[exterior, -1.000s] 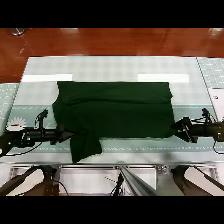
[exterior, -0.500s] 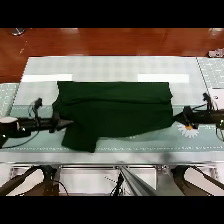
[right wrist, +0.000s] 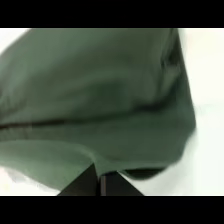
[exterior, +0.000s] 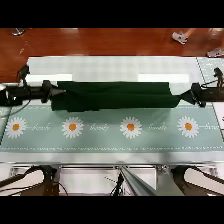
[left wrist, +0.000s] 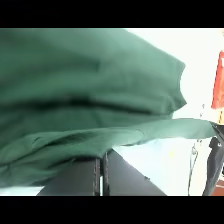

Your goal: Fold the shirts.

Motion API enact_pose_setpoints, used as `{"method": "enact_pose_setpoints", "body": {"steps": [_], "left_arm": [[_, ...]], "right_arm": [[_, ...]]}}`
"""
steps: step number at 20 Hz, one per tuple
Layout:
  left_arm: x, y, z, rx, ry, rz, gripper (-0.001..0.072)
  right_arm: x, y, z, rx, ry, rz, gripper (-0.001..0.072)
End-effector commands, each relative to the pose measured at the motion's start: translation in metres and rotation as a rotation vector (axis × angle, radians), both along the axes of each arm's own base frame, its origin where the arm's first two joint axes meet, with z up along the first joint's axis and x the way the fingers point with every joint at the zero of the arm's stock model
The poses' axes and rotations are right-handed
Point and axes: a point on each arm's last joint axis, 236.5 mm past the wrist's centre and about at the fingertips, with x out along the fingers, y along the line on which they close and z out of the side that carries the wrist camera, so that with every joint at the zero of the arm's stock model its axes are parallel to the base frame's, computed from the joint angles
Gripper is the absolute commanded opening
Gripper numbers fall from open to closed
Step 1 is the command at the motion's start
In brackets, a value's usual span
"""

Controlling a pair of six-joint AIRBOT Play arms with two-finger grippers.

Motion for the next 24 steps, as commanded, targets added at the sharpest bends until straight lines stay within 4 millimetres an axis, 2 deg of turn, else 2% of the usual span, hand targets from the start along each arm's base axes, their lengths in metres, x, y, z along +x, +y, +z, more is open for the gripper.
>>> {"method": "enact_pose_setpoints", "body": {"steps": [1,4,6,7,8,9,10,11,12,14,16,17,18,20,22,24], "left_arm": [[0.052,-0.011,-0.005,-0.019,0.031,-0.007,0.0024],[0.082,-0.015,-0.028,-0.052,0.102,0.006,0.0024],[0.091,-0.014,-0.042,-0.061,0.13,0.006,0.0024],[0.092,-0.014,-0.05,-0.063,0.143,0.007,0.0028],[0.092,-0.013,-0.055,-0.064,0.154,0.01,0.0193],[0.092,-0.01,-0.056,-0.068,0.159,0.013,0.0625],[0.091,0.0,-0.051,-0.079,0.167,0.017,0.0695],[0.088,0.021,-0.041,-0.071,0.165,0.006,0.0695],[0.079,0.048,-0.034,-0.039,0.18,-0.007,0.0695],[0.05,0.118,-0.023,0.07,0.255,0.032,0.0695],[0.017,0.177,-0.017,0.195,0.301,0.113,0.0695],[0.0,0.197,-0.016,0.257,0.314,0.152,0.0695],[-0.011,0.209,-0.016,0.303,0.311,0.189,0.0695],[-0.02,0.205,-0.01,0.369,0.196,0.226,0.0695],[-0.025,0.178,0.0,0.395,0.034,0.271,0.0695],[-0.043,0.145,0.0,0.41,-0.059,0.301,0.0695]], "right_arm": [[0.044,0.001,-0.005,-0.026,-0.035,-0.019,0.0024],[0.07,0.006,-0.018,-0.025,-0.026,-0.014,0.0024],[0.084,0.004,-0.029,-0.01,-0.015,-0.045,0.0026],[0.09,0.003,-0.032,0.0,-0.019,-0.063,0.0075],[0.096,0.003,-0.034,0.02,-0.026,-0.087,0.0313],[0.099,0.003,-0.034,0.031,-0.03,-0.097,0.0592],[0.097,-0.001,-0.032,0.022,-0.038,-0.08,0.063],[0.087,-0.006,-0.029,0.012,-0.023,-0.028,0.063],[0.072,-0.02,-0.029,-0.015,0.015,0.011,0.063],[0.05,-0.055,-0.028,-0.037,0.082,-0.007,0.063],[0.036,-0.083,-0.031,-0.035,0.121,-0.069,0.063],[0.033,-0.09,-0.034,-0.045,0.138,-0.088,0.063],[0.033,-0.093,-0.038,-0.06,0.145,-0.088,0.063],[0.038,-0.085,-0.05,-0.06,0.157,-0.072,0.063],[0.044,-0.069,-0.065,-0.035,0.18,-0.052,0.063],[0.051,-0.045,-0.08,0.003,0.199,-0.018,0.063]]}}
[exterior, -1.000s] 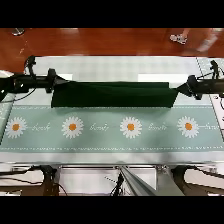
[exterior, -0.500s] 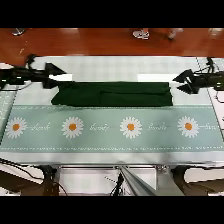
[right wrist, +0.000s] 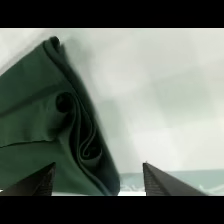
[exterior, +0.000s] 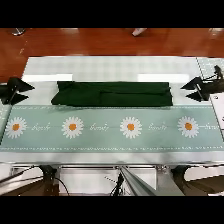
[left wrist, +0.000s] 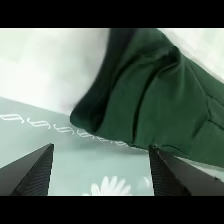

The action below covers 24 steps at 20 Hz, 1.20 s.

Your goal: Fold the shirts.

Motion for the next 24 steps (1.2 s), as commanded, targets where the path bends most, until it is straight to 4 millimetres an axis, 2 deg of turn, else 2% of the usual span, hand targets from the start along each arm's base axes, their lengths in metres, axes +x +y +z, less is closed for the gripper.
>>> {"method": "enact_pose_setpoints", "body": {"steps": [1,3,5,8,9,10,11,12,13,14,17,19,21,24], "left_arm": [[-0.03,-0.029,-0.006,0.109,-0.157,0.047,0.0697],[-0.054,-0.057,-0.022,0.096,-0.141,0.01,0.0703],[-0.071,-0.085,-0.035,0.046,-0.093,-0.061,0.0703],[-0.076,-0.119,-0.037,-0.01,-0.072,-0.152,0.0703],[-0.076,-0.131,-0.036,-0.035,-0.073,-0.175,0.0703],[-0.075,-0.145,-0.034,-0.072,-0.075,-0.195,0.0703],[-0.075,-0.159,-0.031,-0.107,-0.076,-0.213,0.0695],[-0.075,-0.171,-0.029,-0.131,-0.076,-0.238,0.0358],[-0.076,-0.181,-0.028,-0.13,-0.087,-0.279,0.0038],[-0.077,-0.192,-0.024,-0.134,-0.105,-0.322,0.0025],[-0.081,-0.229,-0.006,-0.131,-0.154,-0.455,0.0025],[-0.077,-0.253,0.007,-0.122,-0.186,-0.535,0.0024],[-0.064,-0.277,0.015,-0.117,-0.204,-0.571,0.0023],[-0.044,-0.318,0.005,-0.039,-0.177,-0.624,0.0023]], "right_arm": [[0.008,0.029,-0.025,0.044,0.039,0.036,0.063],[0.01,0.047,-0.037,0.056,0.056,0.065,0.063],[0.016,0.071,-0.04,0.089,0.052,0.092,0.063],[0.024,0.098,-0.043,0.082,0.031,0.134,0.0629],[0.025,0.105,-0.044,0.076,0.026,0.145,0.0609],[0.026,0.111,-0.042,0.077,0.024,0.159,0.0483],[0.023,0.115,-0.037,0.087,0.026,0.184,0.023],[0.02,0.117,-0.027,0.091,0.008,0.231,0.0028],[0.016,0.115,-0.014,0.089,-0.016,0.263,0.0024],[0.011,0.109,0.002,0.076,-0.042,0.287,0.0024],[-0.021,0.085,0.053,-0.077,-0.093,0.383,0.0024],[-0.042,0.08,0.095,-0.168,-0.186,0.376,0.0024],[-0.069,0.086,0.129,-0.217,-0.266,0.356,0.0024],[-0.108,0.102,0.164,-0.254,-0.357,0.309,0.0024]]}}
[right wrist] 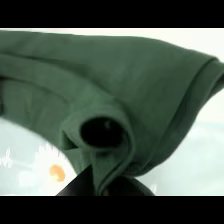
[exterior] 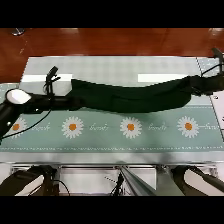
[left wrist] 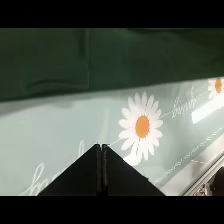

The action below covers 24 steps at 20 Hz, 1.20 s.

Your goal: Fold the shirts.

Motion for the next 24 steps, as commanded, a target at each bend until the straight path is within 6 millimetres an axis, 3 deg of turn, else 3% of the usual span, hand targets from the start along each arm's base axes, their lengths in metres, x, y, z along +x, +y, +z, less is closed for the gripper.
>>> {"method": "enact_pose_setpoints", "body": {"steps": [1,6,11,14,17,19,22,24], "left_arm": [[0.016,-0.058,-0.009,0.085,-0.026,-0.092,0.0022],[0.017,-0.176,-0.047,0.12,0.06,-0.289,0.0023],[-0.038,-0.291,-0.07,0.016,0.168,-0.447,0.0023],[-0.072,-0.325,-0.083,-0.01,0.249,-0.502,0.0023],[-0.104,-0.329,-0.085,-0.007,0.299,-0.606,0.0025],[-0.089,-0.314,-0.077,-0.008,0.338,-0.592,0.0024],[-0.011,-0.26,-0.045,-0.029,0.31,-0.461,0.0024],[0.052,-0.191,-0.019,0.035,0.234,-0.323,0.0024]], "right_arm": [[-0.047,0.013,0.04,-0.036,-0.114,-0.055,0.0024],[-0.083,0.026,0.07,-0.033,-0.191,-0.109,0.0024],[-0.094,0.036,0.074,-0.011,-0.18,-0.083,0.0024],[-0.095,0.042,0.075,-0.006,-0.184,-0.061,0.0024],[-0.09,0.046,0.077,-0.006,-0.207,-0.055,0.0024],[-0.086,0.048,0.078,-0.005,-0.218,-0.048,0.0024],[-0.081,0.064,0.08,0.022,-0.232,-0.007,0.0024],[-0.07,0.086,0.086,0.065,-0.271,0.034,0.0025]]}}
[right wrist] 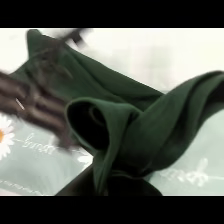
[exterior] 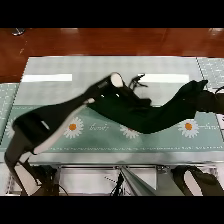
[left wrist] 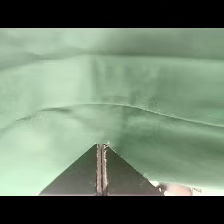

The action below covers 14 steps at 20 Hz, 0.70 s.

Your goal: Fold the shirts.

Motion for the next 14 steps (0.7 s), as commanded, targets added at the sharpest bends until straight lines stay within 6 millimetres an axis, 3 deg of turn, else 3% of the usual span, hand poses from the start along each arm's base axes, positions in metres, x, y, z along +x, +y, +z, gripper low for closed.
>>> {"method": "enact_pose_setpoints", "body": {"steps": [1,2,4,6,8,10,11,14], "left_arm": [[0.089,0.118,0.034,0.139,-0.086,0.216,0.0024],[0.112,0.17,0.052,0.194,-0.132,0.298,0.0024],[0.134,0.257,0.1,0.25,-0.251,0.429,0.0025],[0.134,0.333,0.161,0.258,-0.412,0.587,0.0025],[0.114,0.385,0.211,0.252,-0.558,0.746,0.0025],[0.075,0.408,0.238,0.25,-0.67,0.808,0.0026],[0.053,0.41,0.241,0.249,-0.694,0.818,0.0026],[-0.005,0.402,0.218,0.233,-0.695,0.817,0.0026]], "right_arm": [[0.021,0.032,0.012,0.061,-0.071,0.053,0.0024],[0.031,0.043,0.016,0.084,-0.09,0.069,0.0024],[0.05,0.074,0.02,0.13,-0.101,0.125,0.0024],[0.068,0.115,0.013,0.156,-0.084,0.2,0.0024],[0.087,0.16,-0.005,0.162,-0.05,0.269,0.0025],[0.107,0.202,-0.031,0.157,-0.003,0.325,0.0025],[0.117,0.22,-0.047,0.152,0.024,0.345,0.0025],[0.144,0.258,-0.097,0.129,0.072,0.377,0.0025]]}}
